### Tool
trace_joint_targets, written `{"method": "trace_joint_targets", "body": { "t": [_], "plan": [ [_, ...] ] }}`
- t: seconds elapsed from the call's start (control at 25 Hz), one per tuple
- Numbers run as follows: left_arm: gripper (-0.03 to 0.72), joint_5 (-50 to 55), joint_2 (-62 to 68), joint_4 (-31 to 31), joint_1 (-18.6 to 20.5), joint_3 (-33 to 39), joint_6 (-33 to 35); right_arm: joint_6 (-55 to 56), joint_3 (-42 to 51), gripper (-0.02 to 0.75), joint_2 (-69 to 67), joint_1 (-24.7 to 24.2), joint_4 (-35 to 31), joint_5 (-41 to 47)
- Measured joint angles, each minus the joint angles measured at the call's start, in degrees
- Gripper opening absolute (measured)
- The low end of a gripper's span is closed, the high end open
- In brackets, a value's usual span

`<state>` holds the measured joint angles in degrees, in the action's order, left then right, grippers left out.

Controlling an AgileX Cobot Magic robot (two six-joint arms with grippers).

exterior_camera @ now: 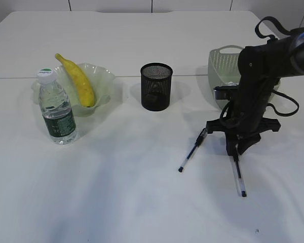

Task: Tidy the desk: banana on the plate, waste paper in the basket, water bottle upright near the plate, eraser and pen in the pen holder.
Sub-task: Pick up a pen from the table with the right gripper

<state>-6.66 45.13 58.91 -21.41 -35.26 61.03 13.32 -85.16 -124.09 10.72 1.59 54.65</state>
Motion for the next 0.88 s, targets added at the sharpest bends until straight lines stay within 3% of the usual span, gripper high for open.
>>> {"method": "trace_joint_targets", "body": {
  "t": [0.32,0.88],
  "plan": [
    [0.475,0.1,0.0,0.0,0.0,0.0,0.0,0.28,0.0,0.111,0.0,0.0,-1.9,0.13],
    [0.475,0.1,0.0,0.0,0.0,0.0,0.0,0.38,-0.04,0.105,0.0,0.0,-2.25,0.41]
  ]
}}
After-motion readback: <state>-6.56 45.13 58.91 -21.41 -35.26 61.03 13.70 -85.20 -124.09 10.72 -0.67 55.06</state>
